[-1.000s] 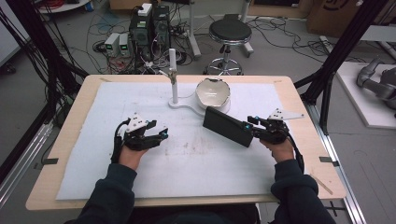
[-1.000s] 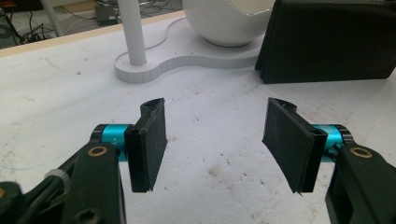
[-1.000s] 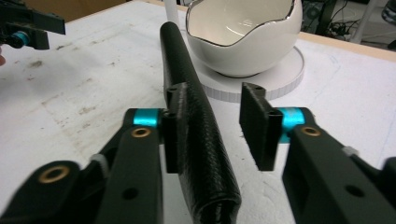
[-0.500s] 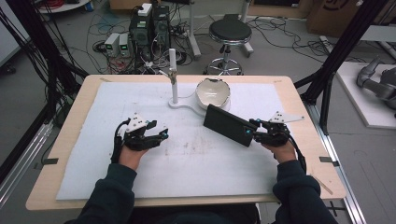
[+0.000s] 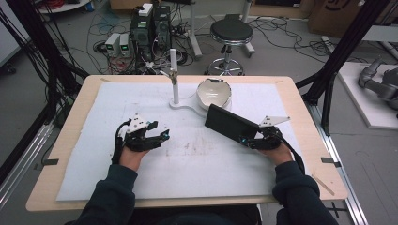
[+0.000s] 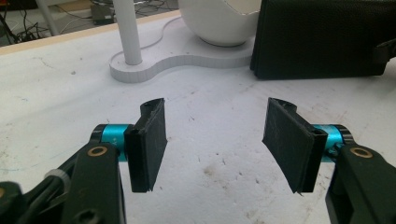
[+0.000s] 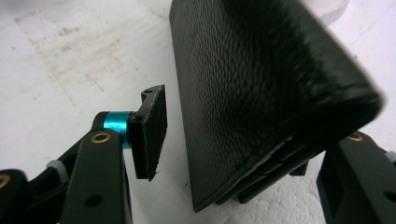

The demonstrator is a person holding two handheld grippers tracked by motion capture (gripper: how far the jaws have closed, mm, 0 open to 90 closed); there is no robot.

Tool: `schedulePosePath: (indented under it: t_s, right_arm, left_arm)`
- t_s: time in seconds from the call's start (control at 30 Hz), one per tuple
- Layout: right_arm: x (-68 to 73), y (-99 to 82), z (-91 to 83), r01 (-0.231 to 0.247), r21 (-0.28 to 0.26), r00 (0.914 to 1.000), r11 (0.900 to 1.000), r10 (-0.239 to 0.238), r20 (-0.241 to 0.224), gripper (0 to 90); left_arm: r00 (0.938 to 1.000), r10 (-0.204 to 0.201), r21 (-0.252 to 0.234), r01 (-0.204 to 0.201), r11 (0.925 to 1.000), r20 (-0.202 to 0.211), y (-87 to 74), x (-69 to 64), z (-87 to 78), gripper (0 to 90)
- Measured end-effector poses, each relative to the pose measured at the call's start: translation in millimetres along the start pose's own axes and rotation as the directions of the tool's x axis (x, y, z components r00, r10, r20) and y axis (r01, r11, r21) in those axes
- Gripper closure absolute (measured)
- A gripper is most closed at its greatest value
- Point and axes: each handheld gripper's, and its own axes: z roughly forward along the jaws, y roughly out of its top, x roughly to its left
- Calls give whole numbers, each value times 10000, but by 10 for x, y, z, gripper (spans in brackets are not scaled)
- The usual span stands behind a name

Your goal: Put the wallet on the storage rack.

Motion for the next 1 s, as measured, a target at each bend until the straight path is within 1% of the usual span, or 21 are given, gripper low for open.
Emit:
schedulePosePath:
  t_s: [0.03, 0.07, 0.1, 0.13, 0.17, 0.2, 0.23, 0.37, 0.47, 0.6, 0.63, 0.7, 0.73, 0.77, 0.93, 1.0]
  right_arm:
    - [2, 0, 2, -25, 70, 10000, 10000, 24, 15, 435]
    - [3, 2, 2, 54, 61, 10000, 10000, -54, -1, 469]
    - [6, 6, -9, 71, 67, 10000, 10000, -72, 19, 521]
    - [5, 12, -28, 117, 36, 9999, 9999, -117, 44, 627]
    - [1, 17, -56, 159, -61, 9999, 9999, -159, -47, 672]
    - [3, 27, -84, 133, -219, 9998, 9997, -136, -140, 705]
    - [12, 37, -109, 295, -299, 9994, 9991, -299, -144, 720]
    - [63, 80, -198, 421, -883, 9987, 9952, -446, -255, 734]
    - [65, 103, -276, 272, -1436, 9988, 9893, -326, -354, 735]
    - [38, 112, -354, -54, -1889, 9993, 9820, -19, -384, 736]
    - [33, 114, -368, -265, -1967, 9988, 9801, 180, -449, 737]
    - [18, 121, -399, -678, -2207, 9970, 9730, 580, -506, 737]
    - [13, 125, -417, -761, -2336, 9963, 9693, 648, -557, 737]
    - [10, 132, -431, -781, -2436, 9962, 9667, 665, -554, 736]
    - [41, 163, -462, -692, -2515, 9973, 9654, 603, -428, 735]
    - [55, 201, -498, -728, -2656, 9972, 9613, 652, -374, 737]
  left_arm:
    - [10000, 2, 8, -2, 10000, 5, 0, -1, -1, 390]
    - [10000, 1, 11, -1, 10000, 5, -1, -1, -1, 390]
    - [10000, 5, 16, -5, 10000, 8, -1, -1, -1, 390]
    - [10000, -11, 9, 11, 10000, 6, -2, -2, 1, 391]
    - [10000, -2, 15, 2, 10000, 1, -1, 0, 0, 390]
    - [10000, 5, 24, -5, 10000, 6, -1, 1, -1, 390]
    - [10000, -1, 23, 1, 10000, 1, -1, 2, -1, 390]
    - [10000, -1, 56, 1, 10000, -5, -2, 7, -4, 391]
    - [10000, -16, 39, 16, 10000, -15, -2, 8, -5, 391]
    - [10000, -3, 62, 3, 10000, -19, -4, 8, -1, 390]
    - [10000, 14, 90, -13, 10000, -54, -5, 7, -1, 390]
    - [10000, 10, 126, -10, 9999, -62, -7, 8, 3, 391]
    - [10000, 4, 118, -3, 9999, -66, -7, 7, 3, 391]
    - [10000, 5, 111, -4, 9999, -73, -7, 8, 2, 391]
    - [10000, 24, 137, -24, 9999, -49, -7, 7, 2, 391]
    - [10000, 43, 155, -43, 9999, -55, -7, 8, 1, 391]
